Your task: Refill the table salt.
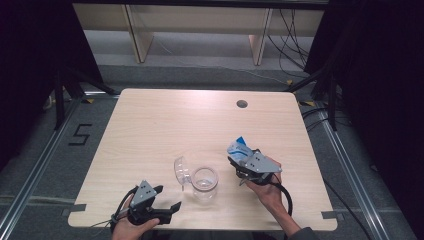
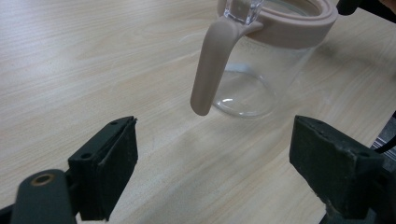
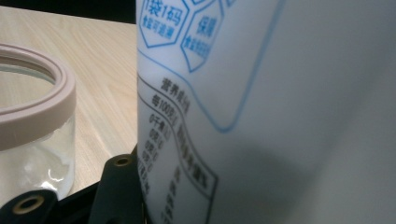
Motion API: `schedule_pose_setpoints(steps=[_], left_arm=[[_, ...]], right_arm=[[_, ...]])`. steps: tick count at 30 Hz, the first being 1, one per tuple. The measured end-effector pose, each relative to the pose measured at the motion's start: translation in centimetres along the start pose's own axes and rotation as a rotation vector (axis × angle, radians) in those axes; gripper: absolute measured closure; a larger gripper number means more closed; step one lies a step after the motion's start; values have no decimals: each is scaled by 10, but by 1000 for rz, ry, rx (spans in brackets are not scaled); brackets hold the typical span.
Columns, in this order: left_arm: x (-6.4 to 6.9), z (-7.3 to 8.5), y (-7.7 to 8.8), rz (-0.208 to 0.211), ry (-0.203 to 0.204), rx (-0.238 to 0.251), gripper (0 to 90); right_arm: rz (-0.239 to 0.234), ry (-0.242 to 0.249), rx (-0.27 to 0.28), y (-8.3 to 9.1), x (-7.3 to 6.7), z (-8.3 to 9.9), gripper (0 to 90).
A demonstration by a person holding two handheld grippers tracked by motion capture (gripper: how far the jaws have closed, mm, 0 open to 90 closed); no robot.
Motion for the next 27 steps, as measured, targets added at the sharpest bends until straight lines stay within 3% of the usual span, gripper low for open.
schedule_pose_setpoints(steps=[2, 4, 5, 9, 10, 19, 27], left_arm=[[-1, 0, -1, 4, 4, 2, 149], [0, 0, -1, 2, 6, 3, 150], [0, 0, -1, 3, -3, 0, 150], [0, 0, -1, 3, 6, 0, 150], [-1, -1, -1, 5, -13, -2, 150], [-1, 0, 0, 7, -9, 1, 150], [0, 0, 0, 2, 6, 4, 150]], right_arm=[[-3, 27, -10, -1, 0, -1, 487], [-17, 22, -17, -3, -2, -1, 487], [-22, 52, -6, -5, -2, -3, 487], [-25, 69, 6, -8, -2, -6, 488], [-34, 71, 12, -11, -2, -8, 487], [-40, 128, -15, -17, -3, -9, 488], [-41, 130, -11, -18, -6, -10, 488]])
Point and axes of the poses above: each handheld gripper's, and its own axes: y roughly backward along the jaws, z roughly out of its underside, x roughly to its right, the point moved 1 cm from there along -y, roughly forward along the jaws, and after that the axes turned 4 degrees about -z, right-handed, at the moved point
